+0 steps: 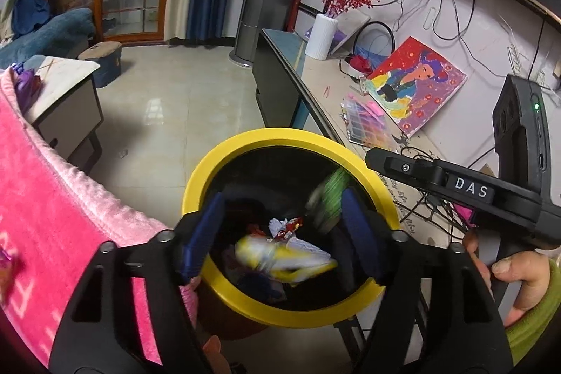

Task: Collect trash
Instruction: 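Open both tools to drop the chip bag and green wrapper into the bin, then move both open tools back over the wrappers and red bottle on the blanket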

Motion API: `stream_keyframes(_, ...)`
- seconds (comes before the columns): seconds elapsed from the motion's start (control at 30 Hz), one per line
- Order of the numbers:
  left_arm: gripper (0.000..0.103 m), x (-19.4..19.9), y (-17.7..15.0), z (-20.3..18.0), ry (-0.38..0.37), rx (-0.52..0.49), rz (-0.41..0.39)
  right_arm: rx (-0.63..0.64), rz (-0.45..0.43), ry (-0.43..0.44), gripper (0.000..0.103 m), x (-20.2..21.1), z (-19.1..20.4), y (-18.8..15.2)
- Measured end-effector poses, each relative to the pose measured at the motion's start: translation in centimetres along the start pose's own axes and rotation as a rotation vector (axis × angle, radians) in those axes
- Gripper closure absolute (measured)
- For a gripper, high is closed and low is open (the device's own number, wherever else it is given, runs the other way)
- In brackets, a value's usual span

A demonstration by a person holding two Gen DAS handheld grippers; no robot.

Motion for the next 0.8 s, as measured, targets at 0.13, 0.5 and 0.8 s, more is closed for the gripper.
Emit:
stream_keyframes(0.13,0.021,1.1,-0.1,1.1,0.032,0.023,-0.016,0.020,-0.005,0.001,0.063,0.1,0.8,0.0)
stream_keyframes(0.5,0.011,5.6,-0.6,4.7,0.167,0.070,-0.106,0.121,0.006,0.030,0.058,-0.4,5.5,-1.0)
stream_keyframes(0.8,0.011,10.2,-1.2,8.6,0.273,0.132,-0.188,0.231,0.020,0.095,0.054,-0.6,11.3,-2.6)
Point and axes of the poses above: each gripper's, at about its wrist camera, not at the fingertips, and x roughly against the way its jaws point, z to its left, y to its top, the point moved 5 cm from there along -x, roughly the way its jaws point, and after that the axes turned 10 degrees about y, right-handed, at the moved point
